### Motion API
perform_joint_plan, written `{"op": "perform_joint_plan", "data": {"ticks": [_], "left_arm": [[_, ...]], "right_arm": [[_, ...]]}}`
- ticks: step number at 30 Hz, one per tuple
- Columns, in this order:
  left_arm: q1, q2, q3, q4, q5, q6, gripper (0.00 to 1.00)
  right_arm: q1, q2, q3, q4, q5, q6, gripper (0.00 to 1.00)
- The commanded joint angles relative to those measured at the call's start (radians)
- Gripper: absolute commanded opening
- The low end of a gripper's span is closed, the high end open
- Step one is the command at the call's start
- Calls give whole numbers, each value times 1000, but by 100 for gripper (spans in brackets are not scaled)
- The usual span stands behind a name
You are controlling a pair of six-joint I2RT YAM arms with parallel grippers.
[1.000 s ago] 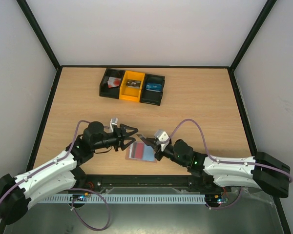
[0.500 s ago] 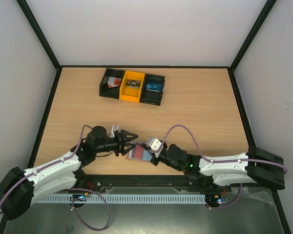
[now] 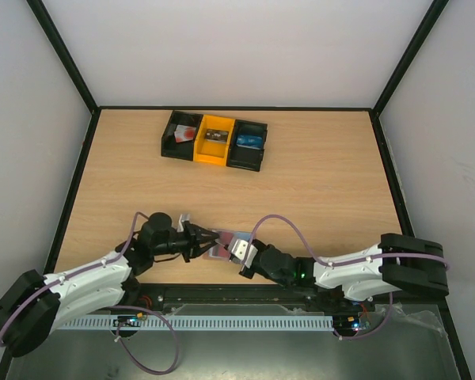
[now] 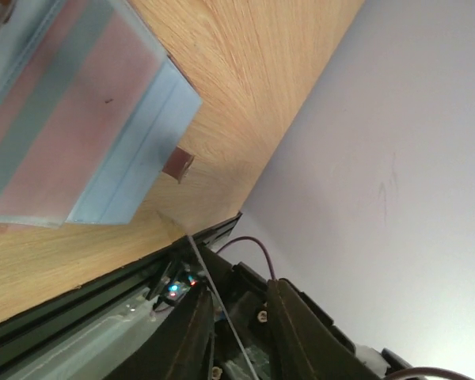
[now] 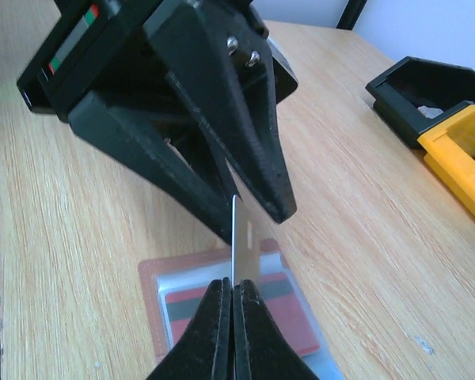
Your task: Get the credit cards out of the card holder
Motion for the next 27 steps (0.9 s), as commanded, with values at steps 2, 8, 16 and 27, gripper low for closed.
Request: {"op": "perform_joint_plan", "data": {"ticks": [2,8,16,27], "left_arm": [[6,-35,-23,47,9,-21,7],[10,-74,-48,65,-14,-12,3],[27,-98,-1,-61,-47,175,3],[134,-112,162,-436,-294,678,3]], "right_arm": [[17,37,34,39,42,-33,2],[20,15,54,-13,41,-18,7],[17,-155,1,-3,172,3,45],[-276,-171,230,-7,120,100,63]]}}
